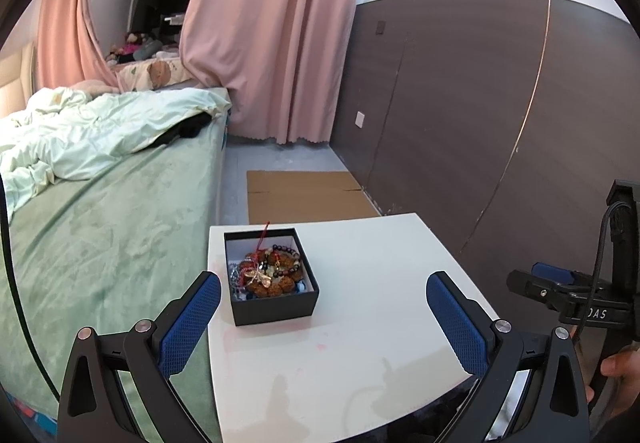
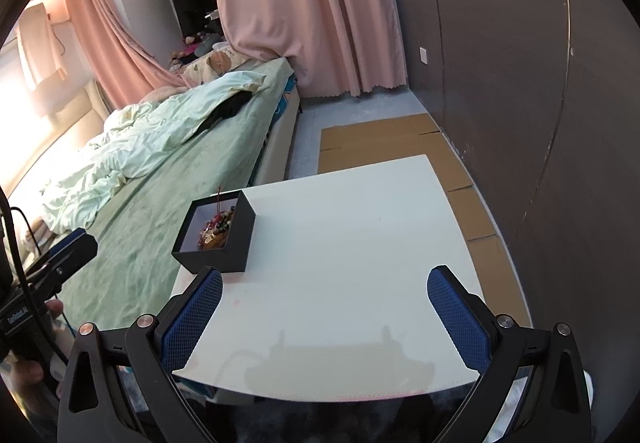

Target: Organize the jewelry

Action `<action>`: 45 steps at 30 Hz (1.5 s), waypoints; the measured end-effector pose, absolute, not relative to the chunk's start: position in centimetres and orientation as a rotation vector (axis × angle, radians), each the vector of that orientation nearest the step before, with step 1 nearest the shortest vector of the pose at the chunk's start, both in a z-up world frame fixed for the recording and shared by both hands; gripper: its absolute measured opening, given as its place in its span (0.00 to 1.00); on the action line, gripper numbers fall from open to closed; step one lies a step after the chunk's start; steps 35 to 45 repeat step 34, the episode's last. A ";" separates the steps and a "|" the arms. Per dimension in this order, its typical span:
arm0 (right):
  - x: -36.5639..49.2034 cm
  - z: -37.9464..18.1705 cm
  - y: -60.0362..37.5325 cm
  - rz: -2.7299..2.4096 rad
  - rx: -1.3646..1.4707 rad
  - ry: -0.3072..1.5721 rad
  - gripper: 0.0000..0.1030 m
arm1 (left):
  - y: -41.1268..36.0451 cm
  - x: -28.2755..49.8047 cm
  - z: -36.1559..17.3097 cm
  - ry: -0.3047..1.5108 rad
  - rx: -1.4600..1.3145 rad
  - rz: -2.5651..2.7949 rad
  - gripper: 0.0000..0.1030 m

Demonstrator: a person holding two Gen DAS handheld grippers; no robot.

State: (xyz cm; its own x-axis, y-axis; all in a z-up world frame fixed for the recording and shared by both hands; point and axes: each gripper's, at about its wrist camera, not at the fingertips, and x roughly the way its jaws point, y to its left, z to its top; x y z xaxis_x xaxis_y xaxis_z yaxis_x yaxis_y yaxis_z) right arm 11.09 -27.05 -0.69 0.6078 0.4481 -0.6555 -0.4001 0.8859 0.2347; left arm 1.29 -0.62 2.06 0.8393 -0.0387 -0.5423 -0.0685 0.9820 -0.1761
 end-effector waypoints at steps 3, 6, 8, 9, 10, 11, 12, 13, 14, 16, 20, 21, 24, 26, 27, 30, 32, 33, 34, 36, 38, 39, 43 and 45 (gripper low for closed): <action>10.9 -0.7 -27.1 0.496 0.073 0.772 1.00 | -0.5 1.1 2.1 0.569 -0.190 0.023 1.00; 10.8 -0.7 -27.2 0.493 0.075 0.774 1.00 | -0.4 1.0 2.1 0.573 -0.196 0.022 1.00; 10.9 -0.7 -27.2 0.493 0.075 0.773 1.00 | -0.5 0.9 2.2 0.570 -0.193 0.026 1.00; 10.9 -0.7 -27.3 0.494 0.075 0.773 1.00 | -0.5 0.9 2.2 0.567 -0.185 0.035 1.00; 10.9 -0.7 -27.3 0.496 0.076 0.772 1.00 | -0.5 0.8 2.3 0.566 -0.183 0.037 1.00; 10.8 -0.7 -27.3 0.498 0.078 0.771 1.00 | -0.5 0.8 2.3 0.566 -0.183 0.034 1.00; 10.7 -0.7 -27.3 0.501 0.080 0.770 1.00 | -0.4 0.6 2.3 0.565 -0.185 0.033 1.00; 10.6 -0.7 -27.2 0.504 0.080 0.768 1.00 | -0.4 0.6 2.3 0.564 -0.185 0.035 1.00; 10.5 -0.7 -27.2 0.506 0.080 0.768 1.00 | -0.5 0.5 2.3 0.563 -0.186 0.037 1.00; 10.3 -0.7 -27.1 0.507 0.078 0.767 1.00 | -0.4 0.5 2.3 0.562 -0.187 0.040 1.00; 10.1 -0.7 -27.1 0.505 0.076 0.767 1.00 | -0.5 0.6 2.3 0.560 -0.189 0.058 1.00; 10.1 -0.8 -27.1 0.504 0.075 0.767 1.00 | -0.5 0.6 2.3 0.558 -0.180 0.068 1.00; 10.1 -0.8 -26.9 0.499 0.067 0.769 1.00 | -0.9 0.8 2.1 0.559 -0.151 0.088 1.00; 10.1 -0.9 -26.7 0.500 0.060 0.772 1.00 | -1.0 0.9 1.9 0.559 -0.142 0.093 1.00; 10.1 -1.0 -26.6 0.503 0.053 0.776 1.00 | -1.1 1.1 1.7 0.563 -0.139 0.094 1.00; 10.3 -1.3 -26.3 0.503 0.042 0.790 1.00 | -1.3 1.5 1.3 0.577 -0.128 0.105 1.00; 10.4 -1.5 -26.1 0.504 0.036 0.796 1.00 | -1.3 1.8 1.0 0.592 -0.122 0.097 1.00; 10.4 -1.5 -26.0 0.505 0.034 0.797 1.00 | -1.2 1.9 0.8 0.600 -0.125 0.098 0.99; 10.5 -1.6 -25.8 0.507 0.032 0.799 1.00 | -1.0 2.0 0.7 0.605 -0.133 0.097 1.00; 10.5 -1.6 -25.8 0.507 0.032 0.799 1.00 | -1.0 2.0 0.7 0.605 -0.133 0.097 1.00; 10.5 -1.6 -25.8 0.507 0.032 0.799 1.00 | -1.0 2.0 0.7 0.605 -0.133 0.097 1.00; 10.5 -1.6 -25.8 0.507 0.032 0.799 1.00 | -1.0 2.0 0.7 0.605 -0.133 0.097 1.00; 10.5 -1.6 -25.8 0.507 0.032 0.799 1.00 | -1.0 2.0 0.7 0.605 -0.133 0.097 1.00; 10.5 -1.6 -25.8 0.507 0.032 0.799 1.00 | -1.0 2.0 0.7 0.605 -0.133 0.097 1.00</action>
